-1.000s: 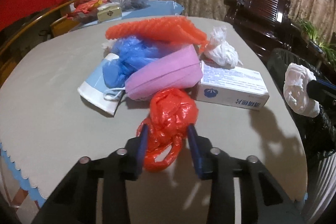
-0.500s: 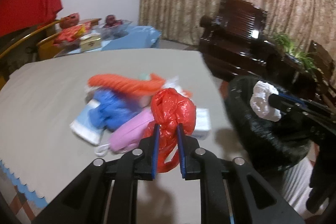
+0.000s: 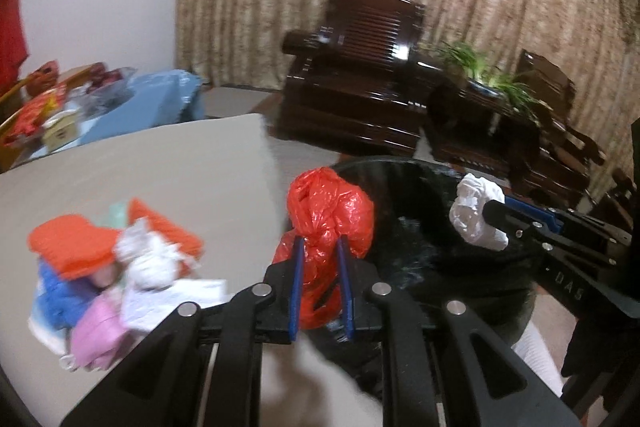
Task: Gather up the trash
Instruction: 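Carry both items over the black bin and open both tools to drop them, then move both tools back to the trash pile on the table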
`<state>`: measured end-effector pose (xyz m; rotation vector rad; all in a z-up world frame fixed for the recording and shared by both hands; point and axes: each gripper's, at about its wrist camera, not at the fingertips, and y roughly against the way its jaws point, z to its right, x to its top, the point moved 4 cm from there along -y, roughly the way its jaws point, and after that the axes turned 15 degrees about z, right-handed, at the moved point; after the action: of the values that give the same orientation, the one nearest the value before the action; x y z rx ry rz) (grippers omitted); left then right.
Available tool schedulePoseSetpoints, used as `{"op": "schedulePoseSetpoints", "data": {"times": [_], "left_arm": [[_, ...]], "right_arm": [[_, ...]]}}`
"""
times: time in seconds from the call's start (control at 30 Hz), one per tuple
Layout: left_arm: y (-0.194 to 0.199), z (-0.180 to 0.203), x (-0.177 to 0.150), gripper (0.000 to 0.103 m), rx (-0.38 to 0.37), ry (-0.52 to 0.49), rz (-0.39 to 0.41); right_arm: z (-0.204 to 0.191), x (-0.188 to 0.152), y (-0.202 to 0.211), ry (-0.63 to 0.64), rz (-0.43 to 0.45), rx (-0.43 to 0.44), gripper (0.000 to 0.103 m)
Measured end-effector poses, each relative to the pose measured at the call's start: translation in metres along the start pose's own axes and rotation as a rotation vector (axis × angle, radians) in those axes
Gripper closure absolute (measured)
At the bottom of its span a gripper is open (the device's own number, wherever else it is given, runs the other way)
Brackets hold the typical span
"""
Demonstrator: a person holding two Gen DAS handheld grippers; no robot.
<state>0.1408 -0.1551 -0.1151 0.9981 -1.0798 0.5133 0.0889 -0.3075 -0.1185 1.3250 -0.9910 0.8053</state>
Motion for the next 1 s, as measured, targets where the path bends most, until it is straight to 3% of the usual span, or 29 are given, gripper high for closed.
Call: {"op": "schedulePoseSetpoints", "data": {"times": [0.13,0.17,0.2,0.23,0.47,0.53,0.63,1.0], "left_arm": [[-0.020,0.023,0.002,0.082,-0.061,-0.007,-0.022],[-0.023,0.026,0.003,0.078,-0.072,0.001,-0.026],[-0.026,0.027,0.005,0.062,-0.080,0.012,-0.027],[-0.026,0.027,0.006,0.045,-0.078,0.022,-0.020],[-0.012,0.001,0.010,0.025,0.011,0.011,0.031],[-0.003,-0.014,0.008,0.013,0.067,0.010,0.043],[0.012,-0.043,0.004,0.006,0.151,0.023,0.059],[0.068,-0.148,-0.009,0.006,0.414,0.077,0.089]], "right_arm": [[0.021,-0.002,0.000,-0.012,-0.002,-0.052,0.077],[0.024,-0.002,0.000,-0.012,-0.001,-0.067,0.068],[0.029,-0.003,0.000,-0.011,0.000,-0.082,0.062],[0.032,-0.004,0.001,-0.011,0.005,-0.095,0.048],[0.035,-0.003,0.005,-0.015,0.038,-0.122,0.009],[0.026,-0.002,0.003,-0.017,0.038,-0.099,0.007],[0.011,0.002,0.001,-0.011,0.035,-0.068,0.005],[-0.089,0.015,-0.031,0.037,0.031,0.128,0.005]]}}
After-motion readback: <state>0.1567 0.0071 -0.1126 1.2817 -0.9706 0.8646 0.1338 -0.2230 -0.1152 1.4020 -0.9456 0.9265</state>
